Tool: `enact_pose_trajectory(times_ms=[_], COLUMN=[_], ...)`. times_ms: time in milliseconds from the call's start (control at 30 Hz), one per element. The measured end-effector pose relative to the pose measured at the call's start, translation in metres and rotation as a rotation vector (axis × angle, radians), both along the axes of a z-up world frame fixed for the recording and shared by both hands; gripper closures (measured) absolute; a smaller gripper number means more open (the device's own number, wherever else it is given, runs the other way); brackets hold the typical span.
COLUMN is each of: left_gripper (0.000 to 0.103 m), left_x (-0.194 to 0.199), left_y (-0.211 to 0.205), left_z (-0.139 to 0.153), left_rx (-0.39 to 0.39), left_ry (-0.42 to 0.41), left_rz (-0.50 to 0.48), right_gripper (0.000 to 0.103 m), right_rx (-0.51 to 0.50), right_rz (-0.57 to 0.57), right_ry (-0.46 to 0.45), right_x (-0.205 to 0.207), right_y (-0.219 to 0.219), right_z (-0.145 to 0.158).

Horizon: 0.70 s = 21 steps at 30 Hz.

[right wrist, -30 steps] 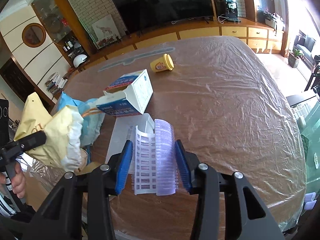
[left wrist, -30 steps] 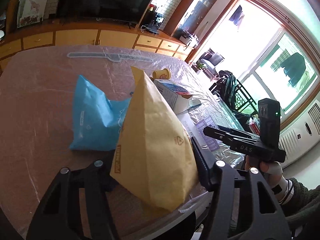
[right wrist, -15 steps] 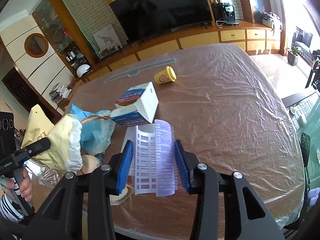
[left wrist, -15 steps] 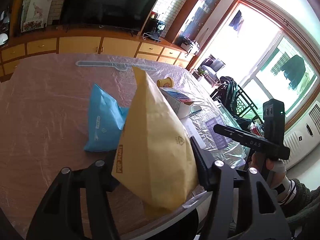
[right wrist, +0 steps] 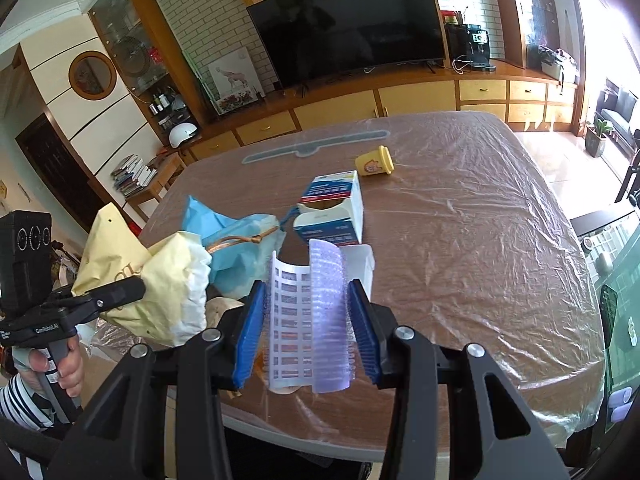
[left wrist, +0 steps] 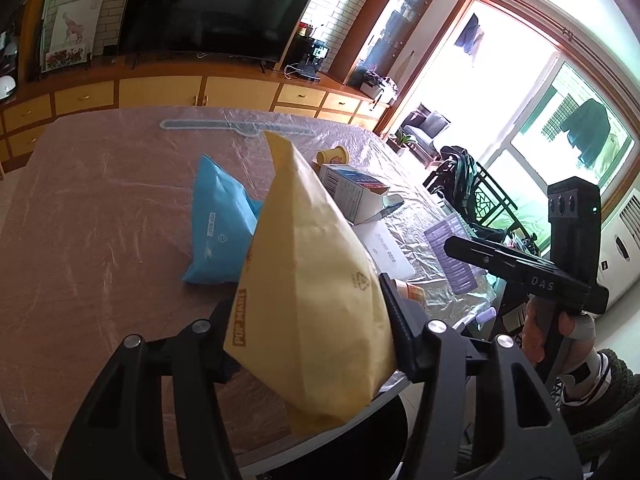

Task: Collect trash
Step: 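Carry the yellow bag and white slotted piece over the trash bin with both tools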

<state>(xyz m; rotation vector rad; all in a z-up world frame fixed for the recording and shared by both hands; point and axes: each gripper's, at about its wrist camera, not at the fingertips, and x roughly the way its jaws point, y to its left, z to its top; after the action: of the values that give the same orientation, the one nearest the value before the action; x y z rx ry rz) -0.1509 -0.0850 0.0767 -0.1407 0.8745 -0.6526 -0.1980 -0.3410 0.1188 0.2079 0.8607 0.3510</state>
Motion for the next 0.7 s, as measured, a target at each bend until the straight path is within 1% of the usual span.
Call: enact_pose_trajectory(times_ms=[100, 233, 367, 500, 700], left_gripper=[0.045, 0.046, 0.046, 0.047, 0.049], left_x=[-0.007, -0.013, -0.021, -0.030, -0.046], left_y=[0.002, 0.006, 0.005, 0.004, 0.000], left_z=[-0.002, -0.002, -0.001, 0.001, 0.005], left_rx=[0.007, 0.022, 0.032, 0.018, 0.028], left_ry=[-0.006, -0.015, -0.019, -0.014, -0.047], left_rz=[-0.011, -0.001, 0.038, 0.077, 0.108], right_gripper=[0.062, 0.062, 0.062, 0.062, 0.062], right_rx=[0.001, -0.007, -0.005, 0.009, 0.026], right_rz=[0.016, 0.052, 0.096, 0.133, 0.182], right_ry=[-0.008, -0.020, -0.024, -0.025, -0.032], right_x=[-0.007, -0.014, -0.015, -0.018, -0.031], right_y=[0.007, 0.016, 0.019, 0.019, 0.014], right_z=[0.003, 0.006, 0.006, 0.011, 0.013])
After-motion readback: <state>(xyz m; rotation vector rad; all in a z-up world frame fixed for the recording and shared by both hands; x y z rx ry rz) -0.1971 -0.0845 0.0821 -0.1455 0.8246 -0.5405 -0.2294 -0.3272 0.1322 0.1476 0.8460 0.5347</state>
